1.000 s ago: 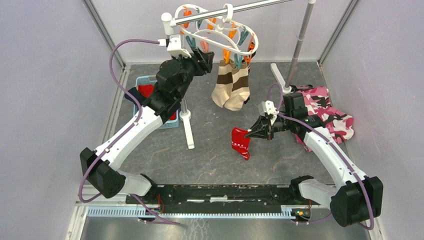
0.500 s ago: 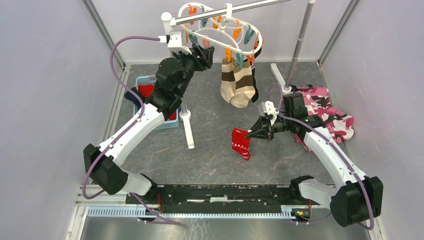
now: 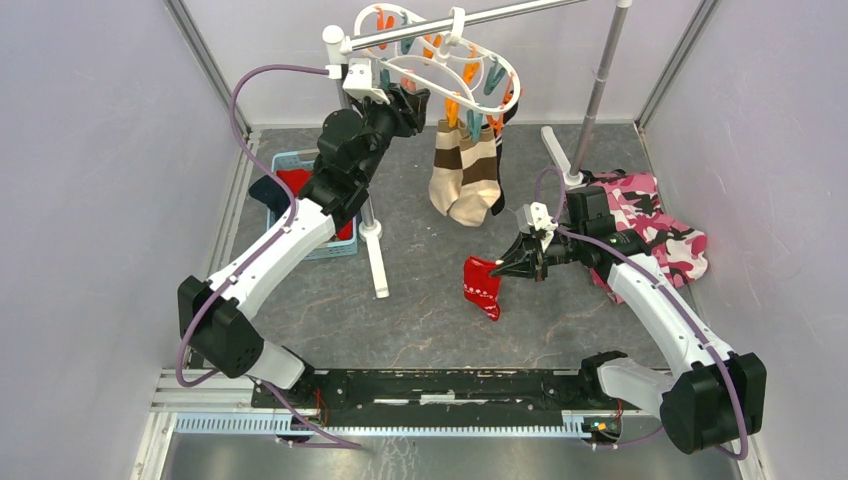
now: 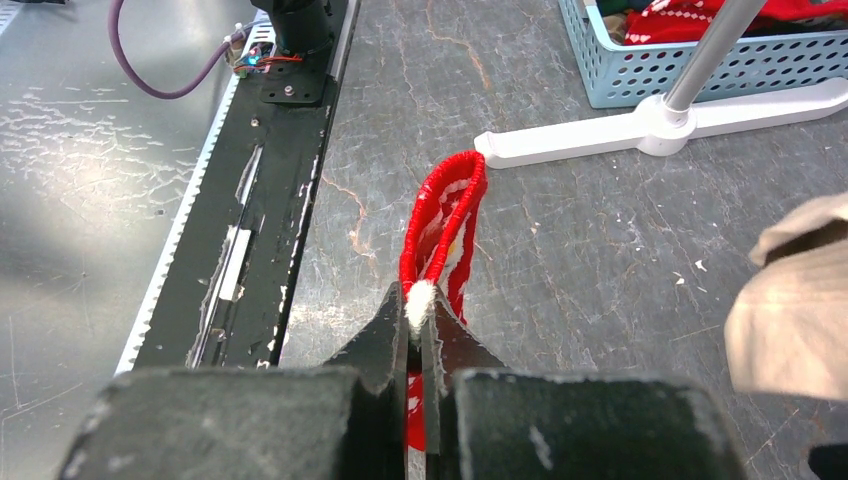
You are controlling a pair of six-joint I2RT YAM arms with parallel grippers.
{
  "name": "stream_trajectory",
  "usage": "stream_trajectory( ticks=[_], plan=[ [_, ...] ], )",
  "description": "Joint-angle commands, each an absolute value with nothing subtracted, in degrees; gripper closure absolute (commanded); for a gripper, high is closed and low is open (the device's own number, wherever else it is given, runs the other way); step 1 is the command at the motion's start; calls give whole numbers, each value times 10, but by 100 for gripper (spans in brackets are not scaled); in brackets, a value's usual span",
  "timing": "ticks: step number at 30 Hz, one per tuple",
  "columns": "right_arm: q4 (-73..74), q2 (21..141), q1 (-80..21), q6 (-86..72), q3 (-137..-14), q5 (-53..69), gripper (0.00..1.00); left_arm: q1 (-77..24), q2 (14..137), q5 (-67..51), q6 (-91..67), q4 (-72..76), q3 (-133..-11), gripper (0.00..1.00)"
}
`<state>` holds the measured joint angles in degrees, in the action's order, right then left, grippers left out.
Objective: Clip the socks to the hanger
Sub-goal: Open the clamp at the hanger.
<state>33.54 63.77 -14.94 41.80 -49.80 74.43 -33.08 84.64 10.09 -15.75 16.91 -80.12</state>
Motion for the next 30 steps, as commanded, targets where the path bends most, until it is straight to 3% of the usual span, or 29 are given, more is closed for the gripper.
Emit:
stream_trajectory(
  ticks=[1, 19, 24, 30],
  plan=[
    [339, 627, -149, 425, -524, 746, 100, -325, 848, 89, -123, 210, -829, 44],
    [346, 627, -149, 432, -526, 747, 100, -319, 873, 88, -93, 249, -847, 46],
    [347, 627, -149, 432, -526, 747, 100, -319, 875, 87, -96, 249, -850, 53],
    [346, 628, -149, 432, -526, 747, 100, -319, 869, 84, -106, 244, -848, 70]
  ],
)
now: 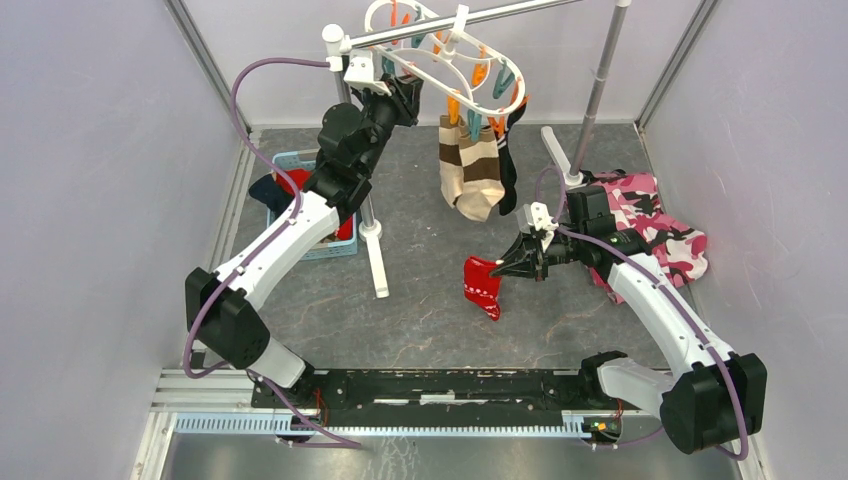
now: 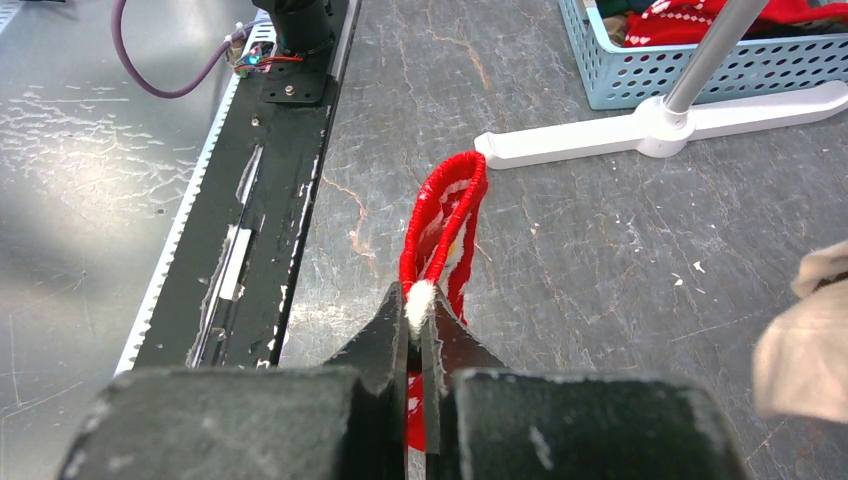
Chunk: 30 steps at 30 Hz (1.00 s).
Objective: Clip the socks to the hanger
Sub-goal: Open the clamp at the hanger.
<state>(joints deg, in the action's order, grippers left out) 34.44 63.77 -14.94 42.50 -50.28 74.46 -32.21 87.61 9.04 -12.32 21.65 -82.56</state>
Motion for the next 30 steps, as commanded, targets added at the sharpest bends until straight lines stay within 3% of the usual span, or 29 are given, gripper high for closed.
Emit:
stream_trajectory(
  ticks=[1, 5, 12, 25, 30],
  plan=[
    [347, 628, -150, 432, -526, 747, 100, -319, 867, 84, -108, 242, -848, 73],
    [347, 628, -149, 432, -526, 747, 100, -319, 861, 83, -112, 237, -845, 85],
    [347, 630, -149, 432, -526, 744, 100, -321, 840, 85, -135, 227, -833, 92],
    [349, 630, -149, 434, -527, 744, 100, -322, 817, 50, -194, 186, -821, 91],
    [350, 630, -149, 436, -528, 742, 100, -333, 813, 21, -211, 182, -812, 96]
  ],
)
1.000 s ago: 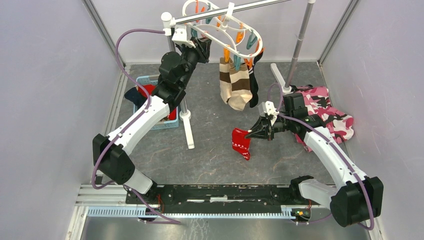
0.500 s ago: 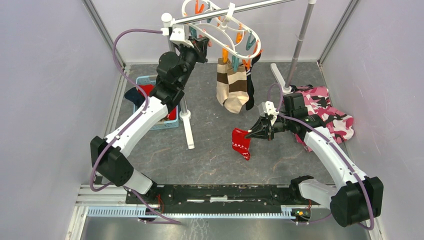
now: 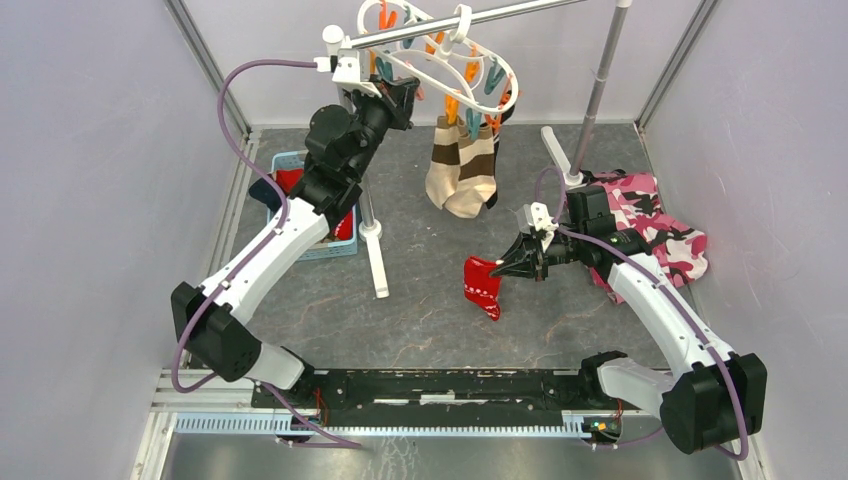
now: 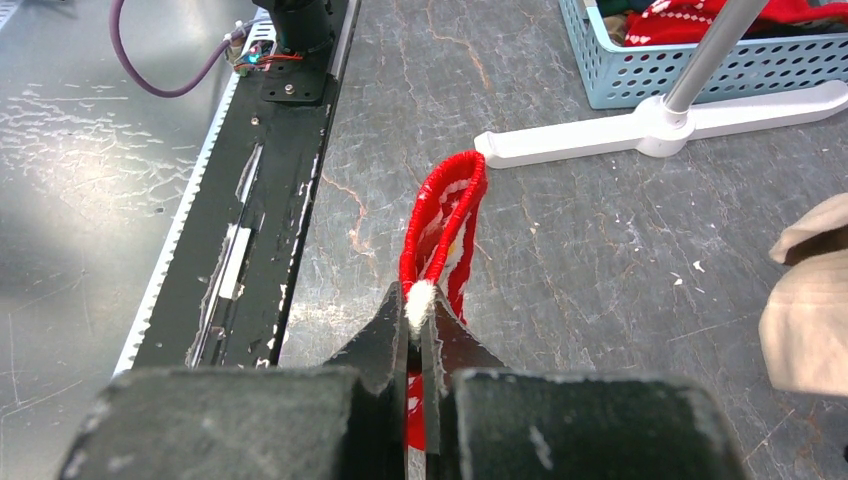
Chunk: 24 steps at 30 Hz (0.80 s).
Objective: Clip the socks to the hanger
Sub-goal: Open the clamp at the hanger.
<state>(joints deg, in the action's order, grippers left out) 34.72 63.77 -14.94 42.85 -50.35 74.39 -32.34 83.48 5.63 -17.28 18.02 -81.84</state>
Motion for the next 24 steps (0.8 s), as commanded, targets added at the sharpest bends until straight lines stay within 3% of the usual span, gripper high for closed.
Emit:
stream_trajectory(
  ticks=[1, 24],
  plan=[
    [352, 630, -149, 437, -529, 741, 100, -336, 813, 18, -214, 181, -809, 96],
    [359, 622, -142, 432, -540, 717, 100, -484, 822, 104, -232, 178, -797, 96]
  ],
)
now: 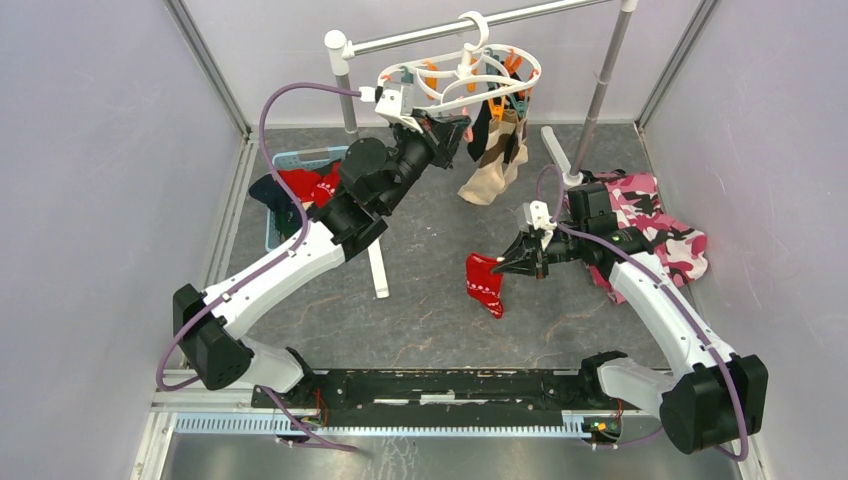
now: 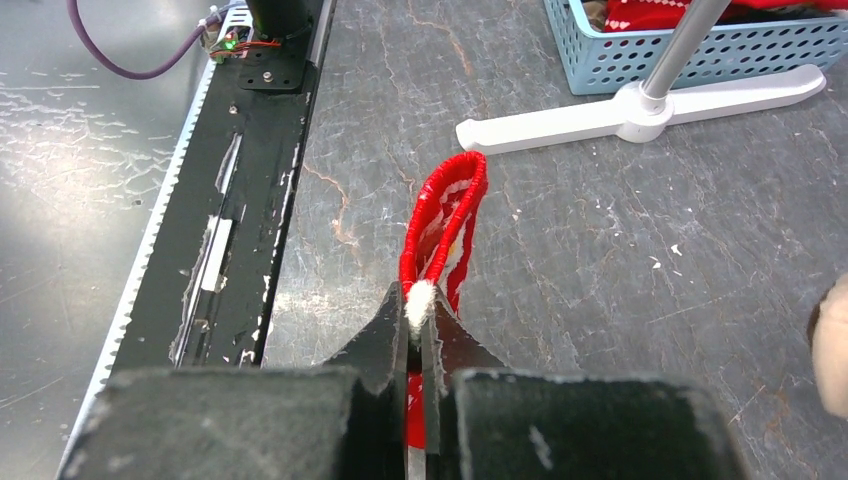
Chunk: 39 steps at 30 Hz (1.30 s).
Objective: Clip the socks to the hanger
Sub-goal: Open the clamp at the hanger.
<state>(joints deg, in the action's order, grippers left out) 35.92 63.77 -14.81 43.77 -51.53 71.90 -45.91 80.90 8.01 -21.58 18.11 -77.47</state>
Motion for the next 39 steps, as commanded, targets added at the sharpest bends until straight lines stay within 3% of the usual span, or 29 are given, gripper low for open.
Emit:
stream_trajectory(
  ticks=[1, 7, 21, 25, 34, 39],
  plan=[
    [358, 622, -142, 431, -540, 717, 100, -489, 825, 111, -232, 177, -800, 95],
    [352, 618, -138, 422, -538, 716, 100, -497, 839, 117, -234, 165, -815, 83],
    [335, 617, -133, 403, -533, 708, 100, -497, 846, 107, -218, 146, -810, 74],
    [335, 618, -132, 403, -533, 708, 100, -497, 820, 91, -194, 133, -785, 67],
    [351, 624, -123, 429, -536, 708, 100, -490, 671, -52, -90, 114, -629, 39],
    [353, 641, -117, 445, -548, 697, 100, -481, 573, -59, -56, 144, -494, 34]
  ],
)
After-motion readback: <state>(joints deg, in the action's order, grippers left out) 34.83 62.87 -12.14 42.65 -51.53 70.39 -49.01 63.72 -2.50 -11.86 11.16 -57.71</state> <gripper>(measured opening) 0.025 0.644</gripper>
